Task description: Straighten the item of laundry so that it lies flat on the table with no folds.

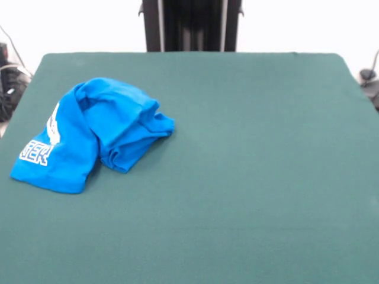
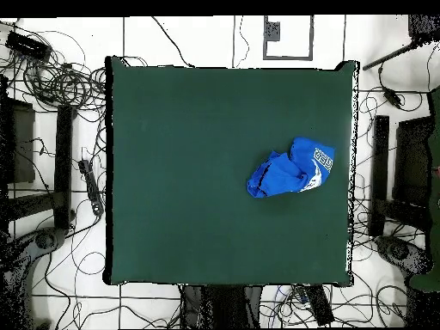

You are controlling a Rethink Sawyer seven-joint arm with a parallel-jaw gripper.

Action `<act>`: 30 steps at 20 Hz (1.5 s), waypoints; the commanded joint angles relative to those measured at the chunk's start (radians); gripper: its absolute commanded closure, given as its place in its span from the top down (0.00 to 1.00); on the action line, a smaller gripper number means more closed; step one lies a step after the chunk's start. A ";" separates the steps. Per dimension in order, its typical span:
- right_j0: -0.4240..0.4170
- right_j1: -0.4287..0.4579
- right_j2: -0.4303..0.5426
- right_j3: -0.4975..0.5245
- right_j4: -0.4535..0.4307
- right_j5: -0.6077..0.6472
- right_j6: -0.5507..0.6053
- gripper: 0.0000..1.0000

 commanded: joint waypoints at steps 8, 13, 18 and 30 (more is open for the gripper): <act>-0.208 -0.004 0.360 0.022 -0.050 0.384 -0.808 1.00; -0.205 0.000 0.351 0.051 -0.049 0.341 -0.809 1.00; -0.193 0.005 0.329 0.075 -0.062 0.292 -0.811 1.00; -0.164 0.003 0.307 0.216 -0.065 0.098 -0.745 1.00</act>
